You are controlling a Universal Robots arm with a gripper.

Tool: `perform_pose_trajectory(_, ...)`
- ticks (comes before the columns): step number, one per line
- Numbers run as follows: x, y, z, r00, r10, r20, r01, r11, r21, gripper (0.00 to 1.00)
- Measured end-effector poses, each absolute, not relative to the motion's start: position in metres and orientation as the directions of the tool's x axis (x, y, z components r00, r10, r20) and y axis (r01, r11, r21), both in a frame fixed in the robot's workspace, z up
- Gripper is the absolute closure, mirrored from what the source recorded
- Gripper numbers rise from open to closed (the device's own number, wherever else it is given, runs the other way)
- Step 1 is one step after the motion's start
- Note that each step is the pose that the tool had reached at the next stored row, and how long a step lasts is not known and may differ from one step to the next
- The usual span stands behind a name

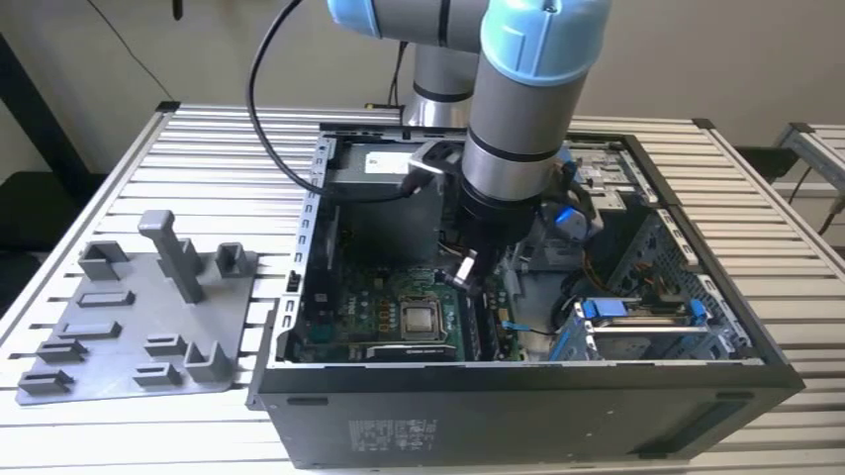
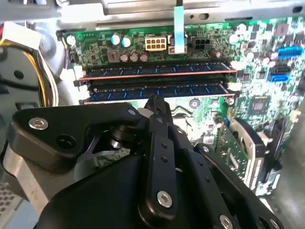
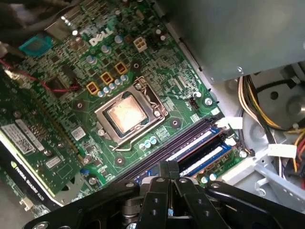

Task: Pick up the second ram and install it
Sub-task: 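Press down the second ram until it locks into place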

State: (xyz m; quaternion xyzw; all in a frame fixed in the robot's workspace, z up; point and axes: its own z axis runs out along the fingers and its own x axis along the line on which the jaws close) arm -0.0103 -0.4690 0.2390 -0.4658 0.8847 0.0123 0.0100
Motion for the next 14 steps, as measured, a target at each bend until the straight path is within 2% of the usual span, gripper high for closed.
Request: perform_pose_trajectory(14,-0.0103,-0.469,0.2388,-0.35,-0.936,-0.03,-0.937,0.35,0.007,0.89)
